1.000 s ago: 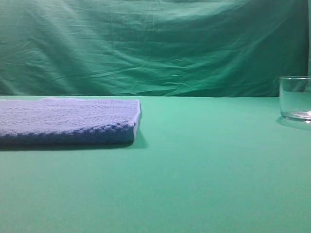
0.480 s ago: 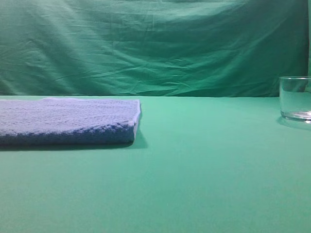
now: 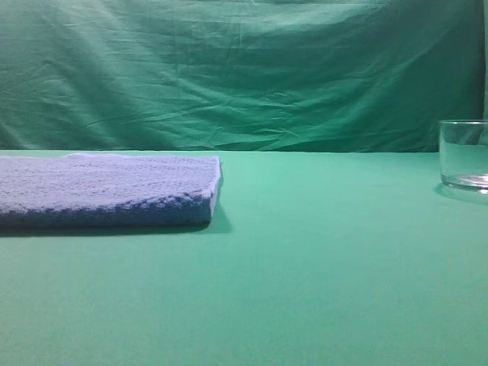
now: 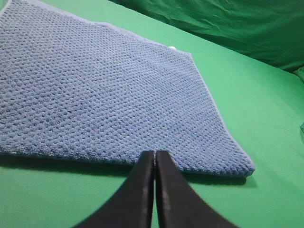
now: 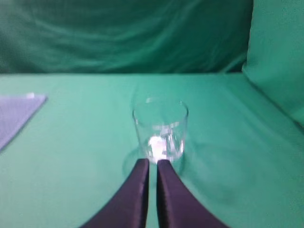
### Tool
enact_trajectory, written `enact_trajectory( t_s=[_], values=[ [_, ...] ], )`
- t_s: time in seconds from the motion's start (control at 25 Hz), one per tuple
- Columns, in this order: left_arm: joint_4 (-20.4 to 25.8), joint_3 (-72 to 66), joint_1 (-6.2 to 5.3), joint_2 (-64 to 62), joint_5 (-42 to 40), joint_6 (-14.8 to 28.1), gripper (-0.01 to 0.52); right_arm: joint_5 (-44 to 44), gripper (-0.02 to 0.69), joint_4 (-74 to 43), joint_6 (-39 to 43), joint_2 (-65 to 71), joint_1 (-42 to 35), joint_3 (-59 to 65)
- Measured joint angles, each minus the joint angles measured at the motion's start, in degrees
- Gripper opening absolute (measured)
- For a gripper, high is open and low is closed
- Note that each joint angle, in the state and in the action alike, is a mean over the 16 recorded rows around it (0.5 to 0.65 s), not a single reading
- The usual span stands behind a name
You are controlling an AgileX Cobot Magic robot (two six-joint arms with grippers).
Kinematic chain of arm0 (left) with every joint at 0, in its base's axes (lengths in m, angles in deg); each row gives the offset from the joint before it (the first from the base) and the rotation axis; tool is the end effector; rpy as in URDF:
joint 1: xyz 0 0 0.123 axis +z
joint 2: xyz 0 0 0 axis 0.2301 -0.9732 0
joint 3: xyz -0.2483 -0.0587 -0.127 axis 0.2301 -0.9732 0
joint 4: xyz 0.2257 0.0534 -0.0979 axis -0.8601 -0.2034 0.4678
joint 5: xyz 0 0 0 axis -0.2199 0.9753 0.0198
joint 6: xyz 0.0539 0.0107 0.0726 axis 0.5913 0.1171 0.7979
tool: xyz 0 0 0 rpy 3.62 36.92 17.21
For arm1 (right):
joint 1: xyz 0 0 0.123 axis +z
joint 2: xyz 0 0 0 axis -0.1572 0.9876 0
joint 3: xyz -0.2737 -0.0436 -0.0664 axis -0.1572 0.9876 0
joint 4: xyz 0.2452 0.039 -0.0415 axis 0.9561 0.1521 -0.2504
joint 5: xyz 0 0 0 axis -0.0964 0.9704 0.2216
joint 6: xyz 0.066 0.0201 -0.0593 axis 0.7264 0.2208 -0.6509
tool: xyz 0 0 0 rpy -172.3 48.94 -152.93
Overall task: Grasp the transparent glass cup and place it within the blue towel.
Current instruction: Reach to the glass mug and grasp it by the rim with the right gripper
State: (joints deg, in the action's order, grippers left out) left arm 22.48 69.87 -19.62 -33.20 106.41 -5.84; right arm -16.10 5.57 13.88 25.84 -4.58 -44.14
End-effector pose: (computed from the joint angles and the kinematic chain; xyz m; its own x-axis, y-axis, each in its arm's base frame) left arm 0.0463 -0.0194 0.1927 -0.3399 -0.3380 -0.8776 0.1403 0.9045 -0.4027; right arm 0.0600 0.0102 0.2122 -0.1330 0.1418 -0.9809 -0.1191 0.9803 0.1578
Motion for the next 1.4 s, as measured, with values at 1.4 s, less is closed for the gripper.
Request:
enact_trajectory(
  t_s=[1.4],
  values=[
    [0.0,0.0,0.0,0.0,0.0,0.0,0.0,28.06,0.111,0.08,-14.12,65.05,0.0,-41.85]
  ],
)
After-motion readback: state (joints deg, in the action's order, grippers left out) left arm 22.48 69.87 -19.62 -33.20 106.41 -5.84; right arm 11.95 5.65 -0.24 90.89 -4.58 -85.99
